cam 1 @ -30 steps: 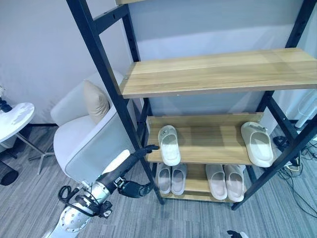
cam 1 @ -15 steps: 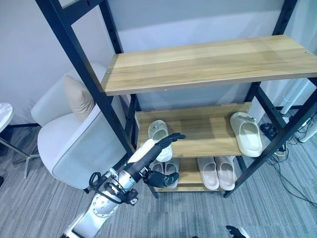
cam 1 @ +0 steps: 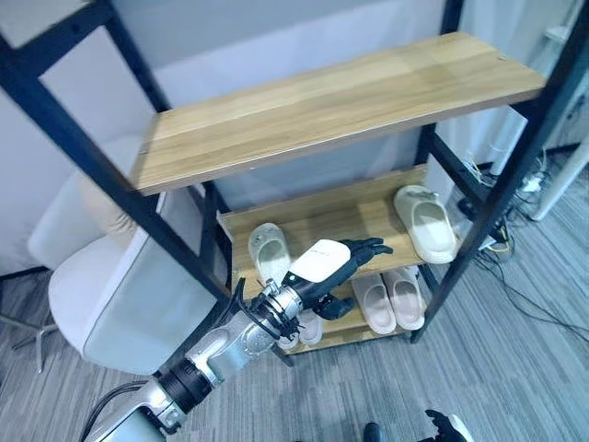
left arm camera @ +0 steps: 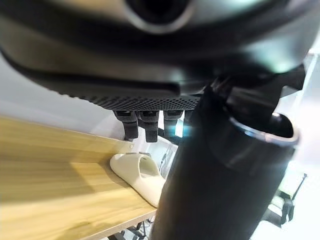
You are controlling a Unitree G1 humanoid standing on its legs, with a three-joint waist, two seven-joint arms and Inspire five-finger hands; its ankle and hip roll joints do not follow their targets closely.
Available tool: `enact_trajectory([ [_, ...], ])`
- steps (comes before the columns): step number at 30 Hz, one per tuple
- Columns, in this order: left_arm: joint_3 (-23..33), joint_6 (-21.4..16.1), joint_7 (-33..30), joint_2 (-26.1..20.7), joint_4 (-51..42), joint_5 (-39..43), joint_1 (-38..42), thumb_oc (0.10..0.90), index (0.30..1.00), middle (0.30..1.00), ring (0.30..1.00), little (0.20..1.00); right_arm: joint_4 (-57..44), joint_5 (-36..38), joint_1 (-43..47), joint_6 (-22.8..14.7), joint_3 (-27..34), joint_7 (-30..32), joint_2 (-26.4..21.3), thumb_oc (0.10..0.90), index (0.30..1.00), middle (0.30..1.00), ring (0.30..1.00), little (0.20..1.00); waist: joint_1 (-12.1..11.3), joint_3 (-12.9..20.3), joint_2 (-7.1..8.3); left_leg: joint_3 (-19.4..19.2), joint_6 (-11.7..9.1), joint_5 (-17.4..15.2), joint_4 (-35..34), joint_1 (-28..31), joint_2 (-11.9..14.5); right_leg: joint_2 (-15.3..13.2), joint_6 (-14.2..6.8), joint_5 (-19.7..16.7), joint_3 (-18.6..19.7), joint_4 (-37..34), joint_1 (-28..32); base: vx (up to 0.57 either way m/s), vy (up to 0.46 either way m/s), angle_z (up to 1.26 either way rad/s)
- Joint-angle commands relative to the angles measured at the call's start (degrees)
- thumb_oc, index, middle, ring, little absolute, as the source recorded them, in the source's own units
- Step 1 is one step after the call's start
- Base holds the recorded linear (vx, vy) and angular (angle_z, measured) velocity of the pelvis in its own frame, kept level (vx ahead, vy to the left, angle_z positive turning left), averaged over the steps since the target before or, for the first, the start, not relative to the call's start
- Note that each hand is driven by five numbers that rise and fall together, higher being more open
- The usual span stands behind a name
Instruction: Arrange the slippers neatly on the shoe rack.
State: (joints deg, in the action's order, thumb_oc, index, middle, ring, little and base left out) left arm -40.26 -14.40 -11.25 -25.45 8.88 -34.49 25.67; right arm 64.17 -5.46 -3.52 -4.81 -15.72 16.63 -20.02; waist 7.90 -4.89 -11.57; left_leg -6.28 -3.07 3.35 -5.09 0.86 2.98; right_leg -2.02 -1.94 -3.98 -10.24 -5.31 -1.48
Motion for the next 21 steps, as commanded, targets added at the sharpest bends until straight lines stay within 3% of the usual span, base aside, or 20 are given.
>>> enact_trajectory([
  [1, 5.65, 0.68, -8.70, -1.91, 2.02, -3.26, 8.79, 0.800, 0.900, 0.900, 0.900, 0.900, -2.73, 1.36, 0.48, -2.46, -0.48, 1.70, 1.37, 0.800, 0.900, 0.900, 0.900, 0.900, 0.90, 0.66, 4.80, -0.65, -0.97, -3.91, 0.09, -1.92, -1.12, -3.94, -6.76, 4.79, 2.26, 0.31, -0.80, 0.00, -0.020, -0.20],
  [12, 7.61, 5.99, -13.65, -4.80, 8.98, -7.92, 17.50, 0.800, 0.900, 0.900, 0.900, 0.900, -1.49, 2.90, -0.92, -2.98, 0.68, 1.95, 0.87, 0.800, 0.900, 0.900, 0.900, 0.900, 1.59, 2.24, 4.65, -1.36, -1.08, -3.19, 0.09, -6.16, -0.76, -3.94, -7.00, 3.23, 3.14, 0.31, -6.13, 0.00, -0.015, -0.09],
  [21, 10.65, 9.46, -15.76, -7.69, 14.33, -8.28, 18.00, 0.800, 0.900, 0.900, 0.900, 0.900, -1.88, 2.94, -1.02, -3.24, 0.86, 1.65, 0.91, 0.800, 0.900, 0.900, 0.900, 0.900, 1.26, 3.07, 5.34, -1.30, -1.00, -2.68, 0.09, -8.69, -0.88, -4.08, -6.85, 2.52, 3.33, 0.31, -8.87, 0.00, -0.003, -0.01],
])
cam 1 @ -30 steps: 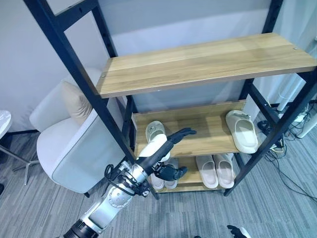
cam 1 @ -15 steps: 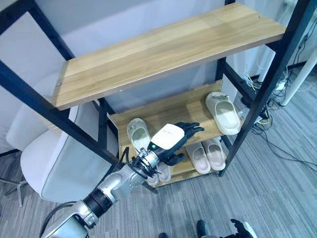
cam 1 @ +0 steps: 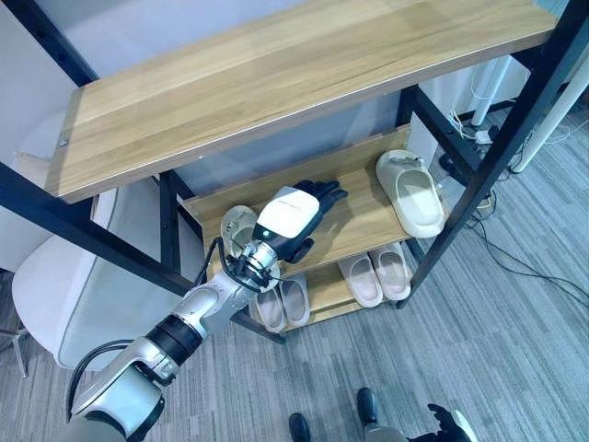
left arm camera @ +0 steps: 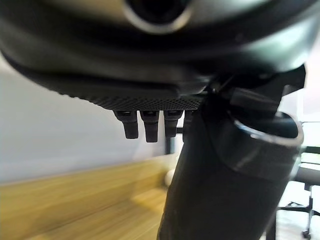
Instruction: Arrange the slippers neatly on the shoe rack.
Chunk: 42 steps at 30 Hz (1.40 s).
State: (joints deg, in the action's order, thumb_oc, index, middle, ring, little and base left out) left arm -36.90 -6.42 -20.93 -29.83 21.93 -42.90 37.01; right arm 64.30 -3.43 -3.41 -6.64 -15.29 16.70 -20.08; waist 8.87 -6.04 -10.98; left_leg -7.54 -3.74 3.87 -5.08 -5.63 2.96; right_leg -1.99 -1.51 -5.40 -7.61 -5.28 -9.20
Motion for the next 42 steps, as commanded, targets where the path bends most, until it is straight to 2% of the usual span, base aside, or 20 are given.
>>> enact_trajectory([
  [1, 7.31, 1.50, -6.09, -3.31, 1.27, 0.12, 6.64, 0.800, 0.900, 0.900, 0.900, 0.900, -1.99, 0.91, -1.12, -1.41, 0.42, 1.59, 0.96, 0.800, 0.900, 0.900, 0.900, 0.900, 0.30, 4.25, 4.74, -0.05, -0.33, -3.21, 0.08, -2.23, -0.87, -4.12, -7.28, 3.93, 0.71, 0.28, -1.17, 0.00, 0.000, 0.00],
  [8, 8.86, 4.22, -6.51, -6.13, 3.02, -1.86, 7.53, 0.800, 0.900, 0.900, 0.900, 0.900, -2.65, 0.73, -1.06, -1.50, 0.39, 0.96, 0.57, 0.800, 0.900, 0.900, 0.900, 0.900, 0.01, 3.80, 5.10, 0.13, -0.31, -3.10, 0.08, -2.42, -1.12, -4.33, -7.20, 3.57, 0.59, 0.28, -1.53, 0.00, 0.000, 0.00],
  [20, 10.08, 6.82, -4.27, -7.45, 4.21, -4.17, 8.01, 0.800, 0.900, 0.900, 0.900, 0.900, -4.09, 0.22, -1.20, -1.29, 0.42, -0.17, -0.58, 0.800, 0.900, 0.900, 0.900, 0.900, -0.37, 2.43, 5.39, 0.70, -0.24, -3.48, 0.08, -0.79, -1.42, -4.10, -7.09, 3.96, 0.06, 0.28, 0.40, 0.00, 0.000, 0.00],
  [42, 6.27, 8.94, -2.18, -5.49, 9.48, -7.65, 11.84, 0.800, 0.900, 0.900, 0.900, 0.900, -4.98, 0.99, -0.28, -1.37, 0.36, 0.04, -1.21, 0.800, 0.900, 0.900, 0.900, 0.900, -0.83, 1.92, 6.31, 1.13, -0.08, -3.39, 0.08, -1.24, -1.35, -3.92, -7.05, 3.98, -0.43, 0.28, 0.22, 0.00, 0.000, 0.00],
])
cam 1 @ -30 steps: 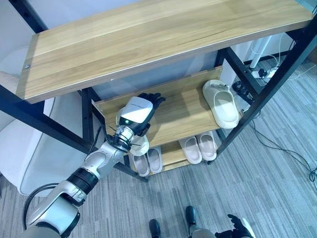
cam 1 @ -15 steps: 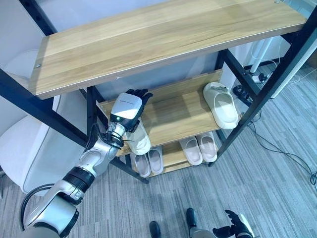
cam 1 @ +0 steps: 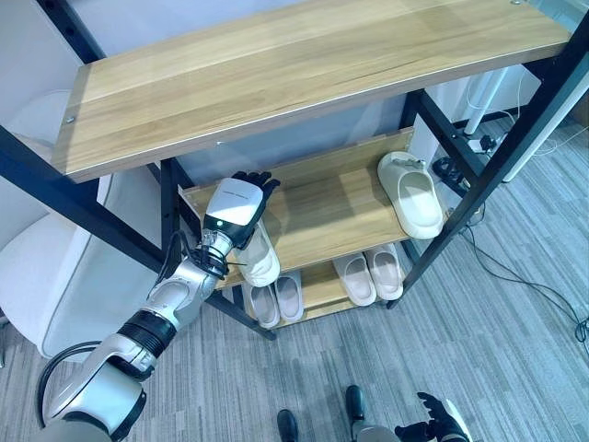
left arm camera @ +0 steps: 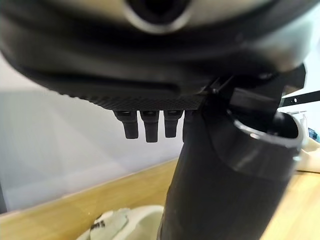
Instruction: Arrange the slippers neatly on the shoe rack.
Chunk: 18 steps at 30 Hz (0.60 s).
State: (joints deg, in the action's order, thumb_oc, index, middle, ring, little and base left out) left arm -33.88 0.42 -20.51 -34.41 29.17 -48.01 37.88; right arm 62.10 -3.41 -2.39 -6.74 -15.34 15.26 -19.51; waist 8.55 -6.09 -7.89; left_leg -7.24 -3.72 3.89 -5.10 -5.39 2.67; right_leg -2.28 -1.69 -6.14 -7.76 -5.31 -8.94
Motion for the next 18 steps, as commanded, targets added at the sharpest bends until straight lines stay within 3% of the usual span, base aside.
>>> enact_trajectory([
  [1, 2.35, 2.70, -2.77, -0.24, 2.88, -3.93, 10.95, 0.800, 0.900, 0.900, 0.900, 0.900, -3.48, 1.06, -1.72, -1.51, -0.14, 1.24, -1.63, 0.800, 0.900, 0.900, 0.900, 0.900, -0.71, 2.04, 3.31, 1.05, -0.05, -3.38, 0.10, -1.56, -1.12, -3.67, -6.88, 4.73, -0.43, 0.31, -0.08, 0.00, 0.000, 0.00],
  [5, 0.18, 3.89, -2.69, 2.19, 8.11, -4.47, 13.14, 0.800, 0.900, 0.900, 0.900, 0.900, -4.66, 1.02, -2.32, -1.75, -0.04, 1.82, -1.82, 0.800, 0.900, 0.900, 0.900, 0.900, -0.36, 2.24, 3.43, 0.98, 0.07, -3.42, 0.10, -1.77, -1.10, -3.64, -6.92, 4.67, -0.28, 0.31, -0.43, 0.01, -0.002, 0.07],
  [11, -1.47, 4.73, -3.36, 2.00, 13.74, -4.24, 15.33, 0.800, 0.900, 0.900, 0.900, 0.900, -5.87, 0.77, -3.07, -2.22, -0.29, 2.33, -1.97, 0.800, 0.900, 0.900, 0.900, 0.900, 0.15, 2.62, 3.66, 0.67, 0.07, -3.41, 0.10, -2.54, -0.92, -3.62, -7.05, 4.48, -0.24, 0.31, -1.23, 0.00, 0.000, -0.01],
  [12, -1.53, 4.72, -3.43, 2.05, 13.87, -4.21, 15.41, 0.733, 0.799, 0.799, 0.799, 0.799, -5.86, 0.77, -3.07, -2.22, -0.28, 2.33, -1.96, 0.800, 0.900, 0.900, 0.900, 0.900, 0.13, 2.65, 3.67, 0.67, 0.07, -3.40, 0.10, -2.58, -0.93, -3.63, -7.05, 4.48, -0.24, 0.31, -1.26, 0.00, 0.000, 0.00],
  [13, -1.90, 5.18, -3.21, 2.65, 15.56, -3.87, 15.83, 0.546, 0.519, 0.519, 0.519, 0.519, -5.84, 0.80, -2.75, -2.18, -0.51, 2.40, -1.88, 0.800, 0.900, 0.900, 0.900, 0.900, 0.30, 2.57, 3.68, 0.68, 0.11, -3.35, 0.10, -2.81, -0.95, -3.63, -7.05, 4.36, -0.14, 0.31, -1.56, 0.00, 0.000, 0.00],
  [14, -1.97, 5.17, -3.29, 2.72, 15.71, -3.84, 15.93, 0.452, 0.378, 0.378, 0.378, 0.378, -5.82, 0.81, -2.73, -2.19, -0.49, 2.40, -1.88, 0.800, 0.900, 0.900, 0.900, 0.900, 0.28, 2.59, 3.67, 0.69, 0.12, -3.34, 0.10, -2.85, -0.95, -3.63, -7.05, 4.35, -0.15, 0.31, -1.60, 0.00, 0.000, 0.00],
  [15, -1.69, 5.51, -3.04, 3.84, 17.04, -2.98, 16.20, 0.400, 0.300, 0.300, 0.300, 0.300, -5.83, 0.82, -2.48, -2.04, -0.79, 2.39, -1.66, 0.800, 0.900, 0.900, 0.900, 0.900, 0.35, 2.58, 3.79, 0.64, 0.12, -3.30, 0.10, -3.04, -0.99, -3.64, -7.01, 4.35, -0.09, 0.31, -1.74, 0.00, 0.000, 0.00],
  [18, -2.77, 5.69, -3.07, 5.33, 19.74, -2.54, 17.37, 0.400, 0.300, 0.300, 0.300, 0.300, -5.26, 1.05, -1.82, -1.94, -1.42, 2.26, -1.64, 0.800, 0.900, 0.900, 0.900, 0.900, 0.41, 2.52, 3.99, 0.61, 0.09, -3.19, 0.10, -3.27, -0.91, -3.64, -6.95, 4.20, -0.15, 0.31, -2.05, 0.00, 0.000, 0.00],
])
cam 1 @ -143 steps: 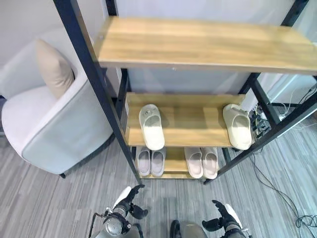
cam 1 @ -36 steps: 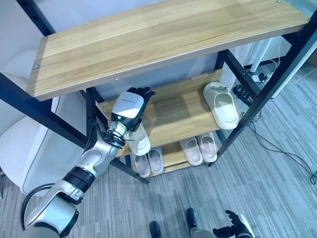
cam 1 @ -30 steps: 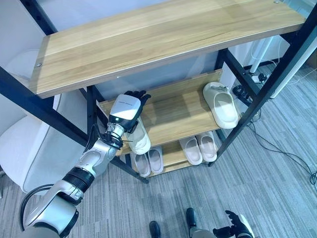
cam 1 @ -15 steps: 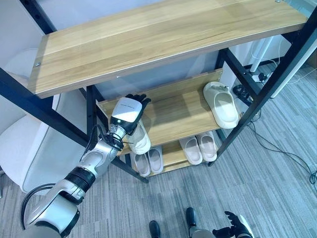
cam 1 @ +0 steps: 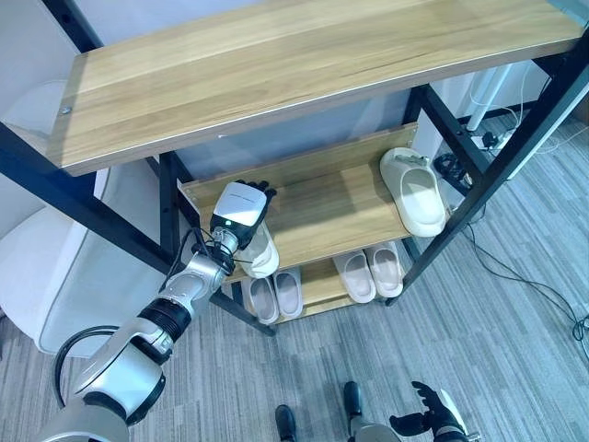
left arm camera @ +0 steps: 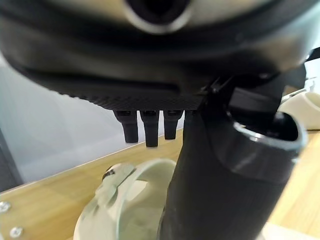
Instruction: Arrange the slippers neatly on the shoe rack.
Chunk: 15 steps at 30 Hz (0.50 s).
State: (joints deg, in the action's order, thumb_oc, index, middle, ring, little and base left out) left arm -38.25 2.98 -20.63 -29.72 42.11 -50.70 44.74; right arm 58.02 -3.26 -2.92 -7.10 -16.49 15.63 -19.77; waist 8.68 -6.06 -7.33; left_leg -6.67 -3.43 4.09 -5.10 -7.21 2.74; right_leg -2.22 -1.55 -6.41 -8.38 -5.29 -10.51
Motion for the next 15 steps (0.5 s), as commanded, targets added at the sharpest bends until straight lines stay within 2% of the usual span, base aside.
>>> enact_trajectory([
  [1, 1.14, 3.16, -2.93, 0.95, 7.38, 0.16, 10.86, 0.400, 0.300, 0.300, 0.300, 0.300, -1.01, 0.96, -1.15, -1.55, -0.49, 1.85, -1.36, 0.800, 0.900, 0.900, 0.900, 0.900, 0.25, 2.51, 3.48, 0.01, -0.20, -3.37, 0.10, -1.48, -0.94, -3.74, -7.10, 4.45, 0.46, 0.29, -0.56, 0.00, 0.000, 0.00],
  [4, 0.62, 2.73, -3.24, 1.37, 6.40, -0.46, 11.02, 0.400, 0.300, 0.300, 0.300, 0.300, -0.92, 1.26, -1.19, -1.82, -0.52, 1.92, -1.24, 0.800, 0.900, 0.900, 0.900, 0.900, 0.23, 2.49, 3.77, -0.08, -0.16, -3.42, 0.10, -1.48, -0.94, -3.71, -7.05, 4.53, 0.54, 0.29, -0.54, 0.00, 0.000, 0.00],
  [9, 1.16, 0.95, -7.44, 1.47, 0.61, -1.14, 10.15, 0.400, 0.300, 0.300, 0.300, 0.300, -0.79, 1.28, -1.22, -2.51, -0.97, 2.24, -1.16, 0.800, 0.900, 0.900, 0.900, 0.900, 0.29, 2.31, 4.06, -0.18, -0.22, -3.61, 0.10, -1.28, -0.83, -3.60, -6.93, 4.70, 0.60, 0.29, -0.37, 0.00, 0.000, 0.00],
  [15, 2.51, -2.10, -10.35, 0.01, -11.62, -3.02, 5.80, 0.400, 0.300, 0.300, 0.300, 0.300, 0.57, 1.22, -1.10, -2.82, -0.84, 3.04, -0.57, 0.800, 0.900, 0.900, 0.900, 0.900, -0.12, 2.01, 4.05, -0.41, -0.36, -3.94, 0.10, -0.01, -0.56, -3.32, -6.88, 5.14, 0.66, 0.29, 0.86, 0.00, -0.027, -0.02],
])
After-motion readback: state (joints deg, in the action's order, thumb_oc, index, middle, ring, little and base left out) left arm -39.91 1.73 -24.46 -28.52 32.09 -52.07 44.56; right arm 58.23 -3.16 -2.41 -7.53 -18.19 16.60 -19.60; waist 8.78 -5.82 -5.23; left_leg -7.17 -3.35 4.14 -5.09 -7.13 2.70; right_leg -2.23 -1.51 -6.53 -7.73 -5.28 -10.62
